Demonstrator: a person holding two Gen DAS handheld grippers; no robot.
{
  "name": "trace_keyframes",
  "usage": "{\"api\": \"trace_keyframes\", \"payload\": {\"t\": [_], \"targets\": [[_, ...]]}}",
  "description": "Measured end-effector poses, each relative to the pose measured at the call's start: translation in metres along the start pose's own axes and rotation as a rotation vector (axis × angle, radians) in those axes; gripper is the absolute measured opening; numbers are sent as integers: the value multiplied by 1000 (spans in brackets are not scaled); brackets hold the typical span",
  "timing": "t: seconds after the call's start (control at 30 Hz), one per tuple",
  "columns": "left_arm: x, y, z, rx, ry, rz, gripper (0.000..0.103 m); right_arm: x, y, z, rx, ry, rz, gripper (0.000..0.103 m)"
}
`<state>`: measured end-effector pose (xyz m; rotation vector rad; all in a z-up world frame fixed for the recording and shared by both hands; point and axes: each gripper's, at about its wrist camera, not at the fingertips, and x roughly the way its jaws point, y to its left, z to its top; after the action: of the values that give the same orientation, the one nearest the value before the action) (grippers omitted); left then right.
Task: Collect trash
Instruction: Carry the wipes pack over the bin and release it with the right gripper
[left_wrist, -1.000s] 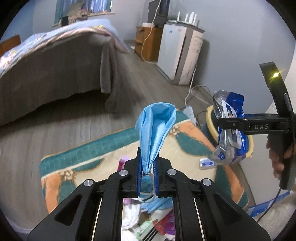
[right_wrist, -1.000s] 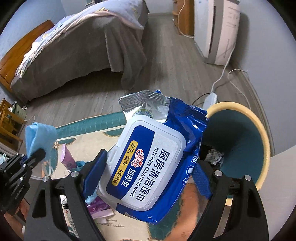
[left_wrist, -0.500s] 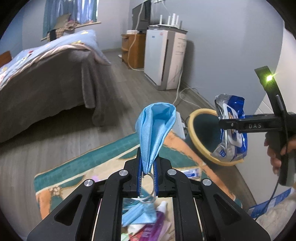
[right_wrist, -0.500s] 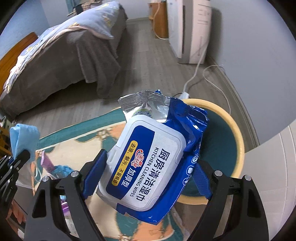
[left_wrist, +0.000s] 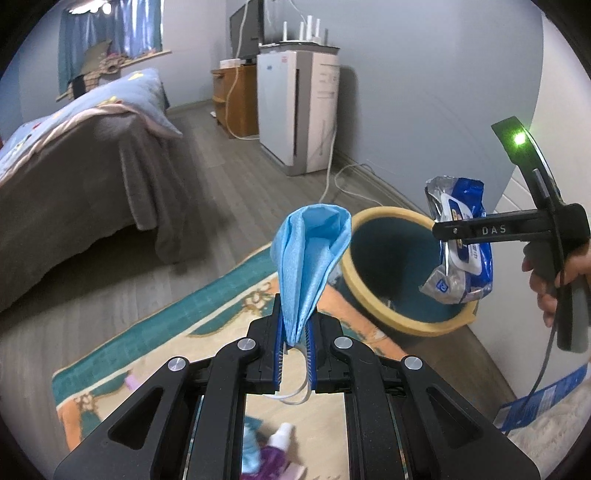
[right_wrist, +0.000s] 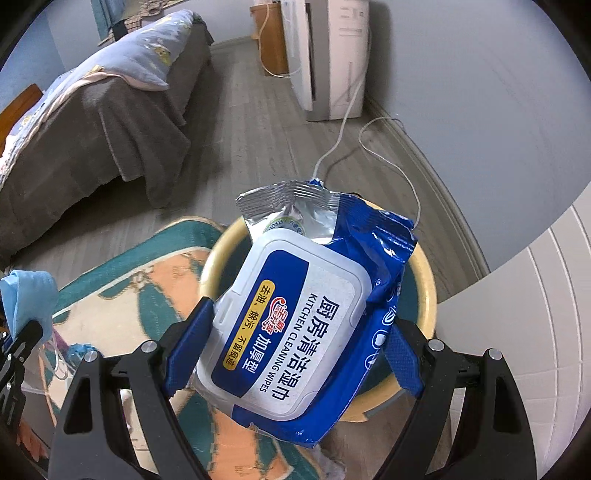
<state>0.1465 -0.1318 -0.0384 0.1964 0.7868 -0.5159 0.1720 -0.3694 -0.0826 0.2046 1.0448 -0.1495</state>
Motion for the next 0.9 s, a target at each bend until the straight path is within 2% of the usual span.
{"api": "trace_keyframes", "payload": {"t": [0.23,0.43,0.6,0.73,0.83,0.87,0.9], "targets": [[30,-41,1,78,42,-59,11,10,-26,-2,40,21,-38,84],[53,-66,4,71,69,-115,11,19,-44,-3,89,31,-91,84],[77,-80,11,102,81,-110,11,21,-53,-3,112,19,-123,84],[96,-85,14,127,100,-91,11,23,-57,-2,140,24,-113,85],[106,-86,19,130,101,-85,18,24,-61,0,151,19,-113,86],[110,-87,20,134,103,-79,23,22,-62,0,156,17,-114,88],[112,-88,21,138,104,-73,32,22,-64,0,169,16,-106,89]]}}
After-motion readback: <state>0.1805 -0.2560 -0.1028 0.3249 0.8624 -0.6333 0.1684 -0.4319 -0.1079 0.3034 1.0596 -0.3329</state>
